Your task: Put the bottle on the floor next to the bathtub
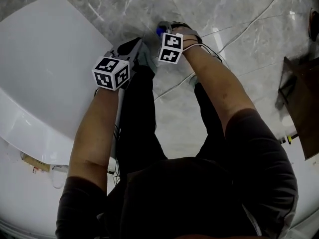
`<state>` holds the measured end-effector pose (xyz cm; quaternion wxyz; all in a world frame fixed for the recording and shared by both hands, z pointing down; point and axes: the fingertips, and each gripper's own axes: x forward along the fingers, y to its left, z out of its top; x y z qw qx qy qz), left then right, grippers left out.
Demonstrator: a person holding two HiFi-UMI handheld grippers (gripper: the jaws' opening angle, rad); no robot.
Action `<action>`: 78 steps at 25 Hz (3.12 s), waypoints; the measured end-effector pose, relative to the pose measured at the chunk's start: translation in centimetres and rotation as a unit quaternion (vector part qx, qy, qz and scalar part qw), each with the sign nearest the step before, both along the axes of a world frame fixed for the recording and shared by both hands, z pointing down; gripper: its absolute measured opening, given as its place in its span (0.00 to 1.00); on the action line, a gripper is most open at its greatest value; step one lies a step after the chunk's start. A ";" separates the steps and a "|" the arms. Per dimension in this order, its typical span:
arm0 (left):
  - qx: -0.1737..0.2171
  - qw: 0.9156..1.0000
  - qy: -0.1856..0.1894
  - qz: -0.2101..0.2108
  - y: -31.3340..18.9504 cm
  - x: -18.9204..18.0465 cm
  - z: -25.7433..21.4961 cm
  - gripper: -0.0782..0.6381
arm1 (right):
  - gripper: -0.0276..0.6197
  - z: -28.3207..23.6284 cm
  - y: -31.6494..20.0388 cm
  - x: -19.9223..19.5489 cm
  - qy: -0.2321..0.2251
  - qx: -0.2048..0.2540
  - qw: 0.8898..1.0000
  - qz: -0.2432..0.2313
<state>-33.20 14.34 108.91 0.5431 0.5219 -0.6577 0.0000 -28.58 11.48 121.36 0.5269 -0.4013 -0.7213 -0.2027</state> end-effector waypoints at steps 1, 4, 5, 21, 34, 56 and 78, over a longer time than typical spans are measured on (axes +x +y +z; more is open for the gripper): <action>-0.003 1.000 0.005 -0.011 0.2 0.5 0.2 0.12 | 0.26 -0.1 0.7 0.2 -0.003 -0.008 1.000 -0.019; -0.003 1.000 0.004 -0.028 0.3 -0.4 1.3 0.12 | 0.26 0.2 2.7 -2.5 -0.030 -0.005 0.998 -0.055; -0.004 0.999 0.004 -0.032 0.5 -0.7 1.5 0.12 | 0.26 0.4 3.3 -3.0 -0.035 0.000 0.997 -0.068; -0.003 1.000 0.012 -0.025 -0.4 -0.3 0.6 0.12 | 0.28 0.1 0.2 -1.4 -0.017 0.052 0.996 -0.065; 0.000 0.999 -0.005 0.035 -4.3 1.9 -7.9 0.12 | 0.40 -13.3 -4.1 0.0 -0.038 0.015 0.998 0.040; 0.135 0.950 -0.122 0.253 -25.4 18.4 -53.0 0.12 | 0.20 -64.0 -31.8 26.1 -0.149 -0.085 0.873 0.458; 0.293 0.833 -0.073 0.463 -22.0 30.6 -69.8 0.12 | 0.03 -78.1 -19.7 42.5 -0.298 -0.092 0.596 0.740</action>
